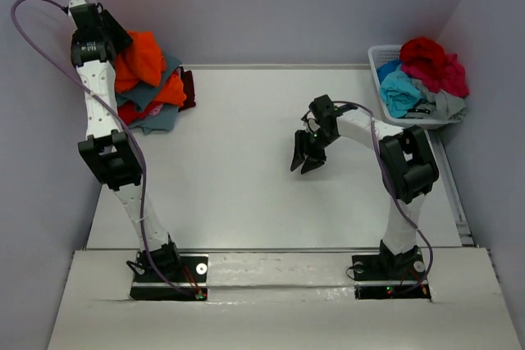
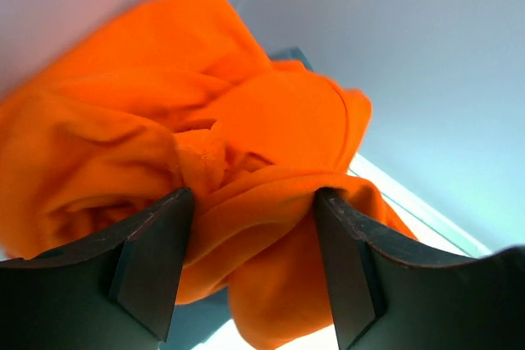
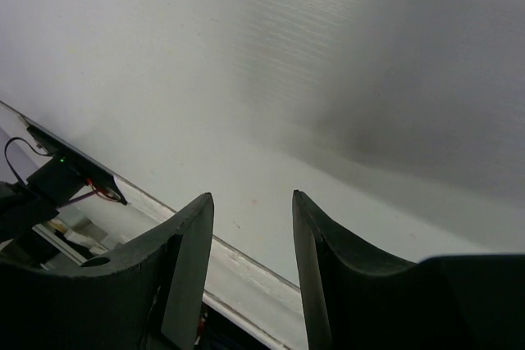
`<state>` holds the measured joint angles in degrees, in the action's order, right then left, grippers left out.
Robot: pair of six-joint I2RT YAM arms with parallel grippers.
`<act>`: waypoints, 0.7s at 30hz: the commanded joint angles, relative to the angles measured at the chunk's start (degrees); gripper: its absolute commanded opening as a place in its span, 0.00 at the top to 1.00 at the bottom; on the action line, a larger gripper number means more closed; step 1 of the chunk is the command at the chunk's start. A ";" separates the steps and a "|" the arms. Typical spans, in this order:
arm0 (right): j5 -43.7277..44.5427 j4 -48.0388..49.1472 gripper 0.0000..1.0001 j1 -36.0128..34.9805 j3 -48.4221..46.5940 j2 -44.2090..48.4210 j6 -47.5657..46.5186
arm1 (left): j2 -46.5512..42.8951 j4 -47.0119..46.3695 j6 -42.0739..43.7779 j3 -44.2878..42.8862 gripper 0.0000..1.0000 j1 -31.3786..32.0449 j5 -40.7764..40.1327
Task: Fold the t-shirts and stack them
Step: Neatly place the folded tshirt to the corner
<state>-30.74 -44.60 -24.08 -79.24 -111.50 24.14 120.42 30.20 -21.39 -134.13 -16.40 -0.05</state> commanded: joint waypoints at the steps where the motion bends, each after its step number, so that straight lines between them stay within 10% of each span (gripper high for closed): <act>1: -1.16 0.30 0.51 -0.36 -0.92 -0.73 -0.59 | 2.45 2.32 0.64 -0.52 0.29 1.20 4.01; 21: -1.07 -0.31 0.51 -0.36 -1.44 -1.70 -1.20 | -6.95 -1.26 -2.61 12.64 0.45 1.73 -21.99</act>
<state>-30.89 -44.62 -24.08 -79.20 -113.03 23.90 120.79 30.09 -23.31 -125.97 -14.35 -11.77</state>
